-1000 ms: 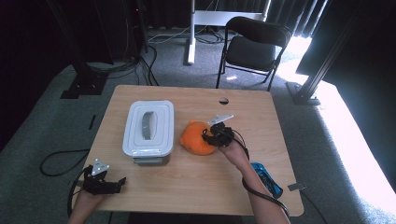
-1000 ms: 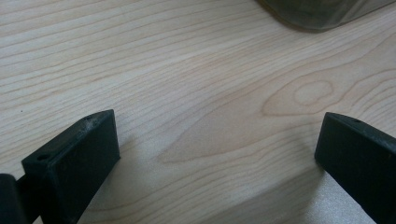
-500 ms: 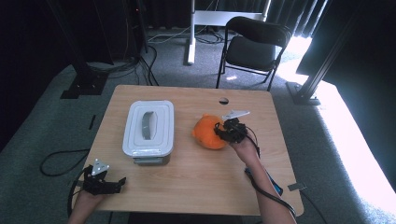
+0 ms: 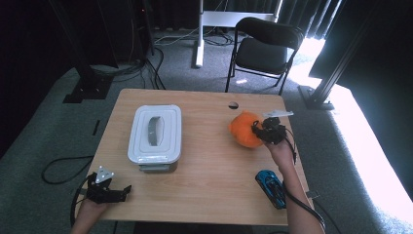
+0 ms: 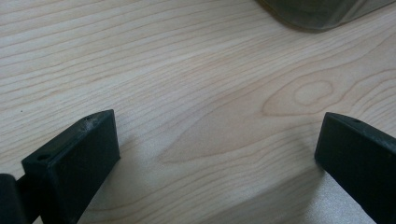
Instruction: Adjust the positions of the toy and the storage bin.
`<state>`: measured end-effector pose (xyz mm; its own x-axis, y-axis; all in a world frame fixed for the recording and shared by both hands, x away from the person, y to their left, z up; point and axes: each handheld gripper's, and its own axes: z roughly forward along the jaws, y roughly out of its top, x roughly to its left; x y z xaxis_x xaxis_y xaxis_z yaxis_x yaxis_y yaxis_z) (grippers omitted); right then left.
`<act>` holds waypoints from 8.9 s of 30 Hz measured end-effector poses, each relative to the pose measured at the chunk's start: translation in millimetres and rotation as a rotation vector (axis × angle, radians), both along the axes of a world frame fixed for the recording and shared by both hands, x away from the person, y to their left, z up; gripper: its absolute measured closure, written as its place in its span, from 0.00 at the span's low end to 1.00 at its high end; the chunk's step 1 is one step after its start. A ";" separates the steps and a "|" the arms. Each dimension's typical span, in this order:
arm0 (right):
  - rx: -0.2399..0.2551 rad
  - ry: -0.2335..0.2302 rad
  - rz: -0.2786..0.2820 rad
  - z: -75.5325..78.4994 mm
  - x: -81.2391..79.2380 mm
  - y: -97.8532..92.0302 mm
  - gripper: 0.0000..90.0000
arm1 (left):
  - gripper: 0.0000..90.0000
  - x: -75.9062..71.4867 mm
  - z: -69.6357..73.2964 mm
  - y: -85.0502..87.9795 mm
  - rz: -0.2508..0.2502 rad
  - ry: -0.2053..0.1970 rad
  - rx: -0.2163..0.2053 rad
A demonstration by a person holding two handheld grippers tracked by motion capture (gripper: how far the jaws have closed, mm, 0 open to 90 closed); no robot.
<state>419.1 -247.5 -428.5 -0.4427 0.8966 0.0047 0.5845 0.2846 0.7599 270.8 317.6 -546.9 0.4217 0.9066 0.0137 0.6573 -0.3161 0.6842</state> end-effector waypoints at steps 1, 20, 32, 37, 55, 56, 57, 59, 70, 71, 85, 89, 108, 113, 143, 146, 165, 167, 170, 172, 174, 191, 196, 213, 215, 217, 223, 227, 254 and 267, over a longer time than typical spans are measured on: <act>-0.002 -0.001 -0.013 -0.3 0.3 -5.4 0.78 | 0.00 0.0 0.0 0.0 0.000 0.000 0.000; -0.011 0.064 -0.191 -27.2 -4.4 -78.5 0.77 | 0.00 0.0 0.0 0.0 0.000 0.000 0.000; 0.009 0.085 -0.179 -36.8 -10.8 -87.0 0.53 | 0.00 0.0 0.0 0.0 0.000 0.000 0.000; 0.021 0.089 -0.180 -33.0 -13.4 -88.9 0.40 | 0.00 -0.2 0.0 0.0 -0.002 -0.001 -0.001; 0.012 -0.031 -0.029 -2.3 -34.3 -61.3 0.14 | 0.00 0.3 1.0 -2.3 0.002 0.008 -0.006; 0.023 -0.044 -0.032 -0.3 -34.8 -59.1 0.14 | 0.00 0.4 1.3 -2.5 -0.002 0.013 -0.005; 0.037 -0.049 -0.028 1.6 -35.5 -56.5 0.14 | 0.00 0.7 1.9 -2.4 -0.012 0.017 -0.001; 0.040 -0.056 -0.007 3.8 -35.8 -49.3 0.14 | 0.00 1.1 2.9 -1.7 -0.019 0.015 -0.007; 0.033 -0.037 0.122 -5.1 -32.4 2.9 0.14 | 0.00 4.7 5.6 5.4 0.010 0.014 -0.012; 0.034 -0.034 0.130 -7.0 -31.6 8.5 0.14 | 0.00 5.5 5.7 5.7 0.013 0.013 -0.017; 0.044 0.025 0.237 -47.4 -11.9 87.2 0.14 | 0.00 29.8 8.8 11.2 0.045 -0.005 0.010; 0.070 0.027 0.230 -56.5 -6.2 100.2 0.14 | 0.00 38.0 8.3 11.6 0.050 0.002 0.022; 0.128 0.058 0.225 -82.2 18.5 157.5 0.15 | 0.00 71.7 10.3 21.0 0.110 -0.006 0.029; 0.128 0.059 0.213 -87.1 23.8 175.0 0.15 | 0.00 83.6 14.2 21.1 0.122 -0.011 0.049; 0.097 0.102 0.287 -91.8 32.2 220.3 0.16 | 0.00 124.2 32.4 -14.1 0.070 -0.033 0.038; 0.101 0.116 0.290 -92.3 32.9 217.4 0.16 | 0.00 124.3 32.6 -19.1 0.044 -0.021 0.041; 0.052 0.070 0.293 -86.8 23.1 199.6 0.25 | 0.00 121.3 35.3 -49.9 0.018 -0.043 0.112; 0.050 0.069 0.291 -86.6 21.2 195.3 0.25 | 0.00 122.2 35.7 -55.3 0.011 -0.044 0.118; 0.051 0.068 0.288 -86.7 19.0 187.8 0.25 | 0.00 123.2 36.4 -62.3 0.000 -0.045 0.123; 0.052 0.068 0.283 -86.9 18.0 182.5 0.25 | 0.00 123.7 36.3 -67.0 -0.008 -0.046 0.118; 0.057 0.067 0.276 -87.5 17.0 177.2 0.25 | 0.00 124.9 35.8 -71.0 -0.015 -0.039 0.107; 0.039 0.078 0.268 -86.1 1.9 134.3 0.26 | 0.00 124.4 37.2 -110.0 -0.103 -0.036 0.121; 0.030 0.073 0.274 -86.0 -4.5 129.7 0.26 | 0.00 120.4 36.8 -116.3 -0.116 -0.042 0.120; 0.089 0.106 0.213 -100.2 -10.1 99.4 0.21 | 0.00 115.1 22.9 -112.4 -0.116 -0.005 0.058; 0.084 0.111 0.199 -101.8 -4.9 97.8 0.20 | 0.00 119.5 21.6 -109.8 -0.096 -0.005 0.068; 0.088 0.113 0.188 -102.6 -1.1 97.3 0.20 | 0.00 121.1 21.3 -108.8 -0.090 -0.007 0.062; 0.107 0.123 0.144 -103.5 20.6 102.2 0.20 | 0.00 135.4 24.2 -109.2 -0.061 -0.013 0.054; 0.091 0.119 0.138 -100.9 30.4 111.3 0.20 | 0.00 141.6 28.8 -111.1 -0.054 -0.024 0.050; 0.020 0.073 0.231 -86.6 19.3 119.1 0.27 | 0.01 114.7 40.7 -127.9 -0.103 -0.059 0.084; 0.011 0.065 0.294 -85.6 -4.7 111.6 0.28 | 0.01 82.1 41.6 -136.1 -0.135 -0.077 0.109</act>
